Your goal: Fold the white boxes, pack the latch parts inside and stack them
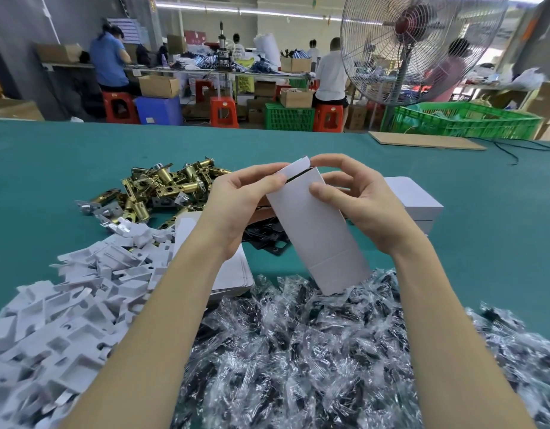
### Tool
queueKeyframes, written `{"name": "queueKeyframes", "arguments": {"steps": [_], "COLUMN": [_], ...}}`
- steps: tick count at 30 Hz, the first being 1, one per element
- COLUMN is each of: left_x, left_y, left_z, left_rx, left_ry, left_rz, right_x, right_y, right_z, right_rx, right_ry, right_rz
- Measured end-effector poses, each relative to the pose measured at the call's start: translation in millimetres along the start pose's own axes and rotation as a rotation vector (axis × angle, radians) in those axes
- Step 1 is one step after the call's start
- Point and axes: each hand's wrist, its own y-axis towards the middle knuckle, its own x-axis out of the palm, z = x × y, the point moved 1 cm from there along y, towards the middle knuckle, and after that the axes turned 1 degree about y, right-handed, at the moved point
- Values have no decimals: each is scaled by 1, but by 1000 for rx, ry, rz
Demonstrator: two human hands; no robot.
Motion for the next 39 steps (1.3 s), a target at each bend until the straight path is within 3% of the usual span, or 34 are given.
{"name": "queueKeyframes", "arguments": {"steps": [4,13,29,39], "left_x": [5,6,6,4], "left_y": [0,2,0,2], "left_z": [-3,-12,-16,-19], "left_rx": [9,109,32,-62], "left_ry": [-15,91,21,-27], "left_rz": [51,63,108,251], "right_x": [3,1,5,18], "right_y": [2,2,4,8], "right_z": [1,3,4,0], "right_rx": [-22,22,70,75], "right_ry": [4,-32,-109,-251], "right_rz": [106,127,126,119]}}
